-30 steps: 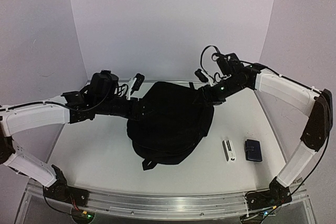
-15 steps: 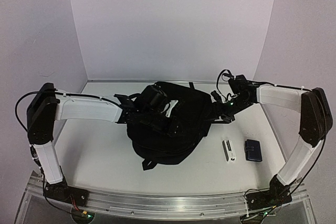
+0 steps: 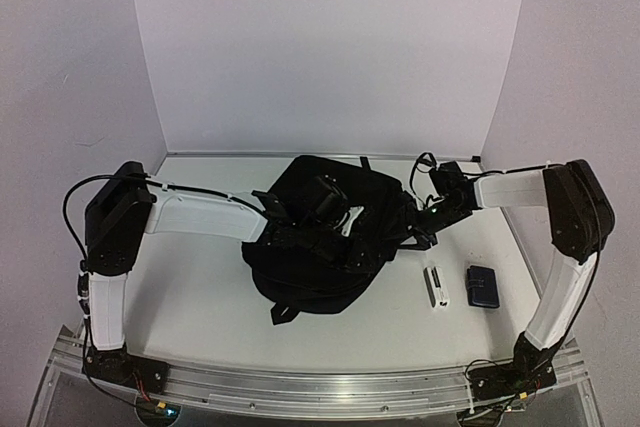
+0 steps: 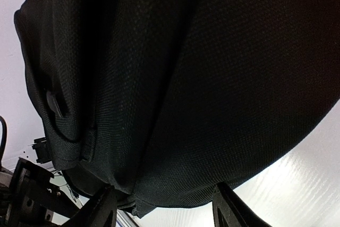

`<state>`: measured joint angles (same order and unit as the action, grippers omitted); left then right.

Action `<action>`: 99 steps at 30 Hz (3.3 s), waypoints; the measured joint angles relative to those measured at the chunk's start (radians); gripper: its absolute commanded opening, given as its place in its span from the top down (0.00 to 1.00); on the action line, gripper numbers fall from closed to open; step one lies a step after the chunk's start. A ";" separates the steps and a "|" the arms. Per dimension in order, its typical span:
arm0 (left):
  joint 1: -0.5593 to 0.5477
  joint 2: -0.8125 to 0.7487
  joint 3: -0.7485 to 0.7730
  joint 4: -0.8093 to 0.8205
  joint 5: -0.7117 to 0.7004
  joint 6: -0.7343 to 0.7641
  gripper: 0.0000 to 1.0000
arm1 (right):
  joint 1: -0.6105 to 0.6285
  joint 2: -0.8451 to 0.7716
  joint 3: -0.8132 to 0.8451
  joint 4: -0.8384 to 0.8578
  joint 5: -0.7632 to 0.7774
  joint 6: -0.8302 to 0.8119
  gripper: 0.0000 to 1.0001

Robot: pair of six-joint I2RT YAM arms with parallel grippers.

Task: Pack the student bag
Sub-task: Zip the student bag at the center of the board.

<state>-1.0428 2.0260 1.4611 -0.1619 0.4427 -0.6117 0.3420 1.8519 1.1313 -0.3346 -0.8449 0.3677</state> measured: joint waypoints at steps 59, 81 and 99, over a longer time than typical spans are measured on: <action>0.009 0.179 0.150 -0.096 -0.070 -0.061 1.00 | -0.001 0.053 -0.026 0.073 -0.027 0.058 0.55; -0.038 0.009 -0.063 -0.121 -0.082 -0.059 1.00 | -0.054 0.108 0.118 0.029 0.051 0.072 0.63; -0.051 -0.005 0.086 -0.154 -0.097 -0.014 1.00 | 0.042 -0.092 -0.064 0.012 -0.071 -0.011 0.27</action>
<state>-1.0939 2.0209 1.5471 -0.3154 0.3453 -0.6262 0.3838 1.7596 1.0677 -0.3231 -0.9163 0.3569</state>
